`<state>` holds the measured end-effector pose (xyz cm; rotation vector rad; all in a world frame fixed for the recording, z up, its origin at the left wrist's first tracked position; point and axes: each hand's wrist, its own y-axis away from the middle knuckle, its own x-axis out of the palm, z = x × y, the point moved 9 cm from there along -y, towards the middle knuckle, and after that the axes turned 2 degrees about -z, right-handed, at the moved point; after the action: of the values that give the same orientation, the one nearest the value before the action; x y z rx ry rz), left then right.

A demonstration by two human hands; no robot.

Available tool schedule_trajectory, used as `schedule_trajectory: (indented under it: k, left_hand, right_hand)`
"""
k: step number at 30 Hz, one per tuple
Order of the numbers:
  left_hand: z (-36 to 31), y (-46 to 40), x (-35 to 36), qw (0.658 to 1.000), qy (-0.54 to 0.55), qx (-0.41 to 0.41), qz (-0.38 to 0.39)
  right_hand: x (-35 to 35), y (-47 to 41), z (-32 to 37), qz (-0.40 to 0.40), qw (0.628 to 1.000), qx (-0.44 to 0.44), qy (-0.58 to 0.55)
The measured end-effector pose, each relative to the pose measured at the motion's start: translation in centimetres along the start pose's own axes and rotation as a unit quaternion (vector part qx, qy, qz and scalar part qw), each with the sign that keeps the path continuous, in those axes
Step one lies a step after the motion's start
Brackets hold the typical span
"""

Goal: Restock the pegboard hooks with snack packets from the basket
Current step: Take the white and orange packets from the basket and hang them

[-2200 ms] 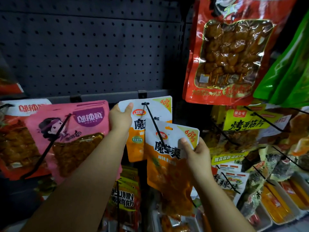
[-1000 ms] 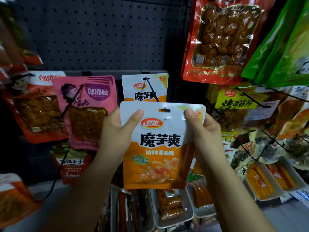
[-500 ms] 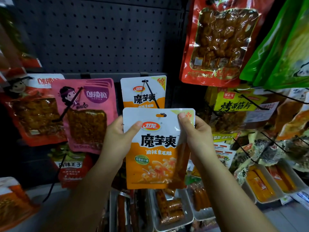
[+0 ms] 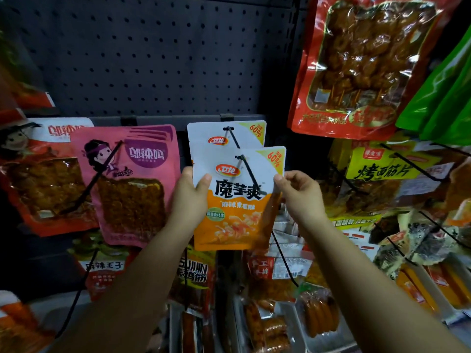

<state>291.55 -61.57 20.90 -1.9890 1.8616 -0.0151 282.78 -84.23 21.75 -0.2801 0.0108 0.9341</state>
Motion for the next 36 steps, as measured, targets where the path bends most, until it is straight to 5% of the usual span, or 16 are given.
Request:
schedule_trajectory:
  k: [9,22,30,36]
  left_hand:
    - [0.3,-5.9,2.4,0.996,-0.083,-0.026,-0.017]
    - [2.9,-6.0,2.9,0.99,-0.041,-0.115,-0.071]
    - [8.1,2.2,3.7,0.984,-0.047,-0.164,0.041]
    - [7.3,12.5,4.1,0.979,0.08,-0.149,0.118]
  right_hand:
    - [3.2,-6.8,-0.3,-0.056,0.994,0.0,0.096]
    - [5.0,-8.6,-2.2,-0.098,0.991,0.023,0.088]
    - [3.7,0.2,-6.3,-0.061,0.996,0.046,0.045]
    - [-2.3,10.5,-9.4,-0.052,0.994,0.087,-0.037]
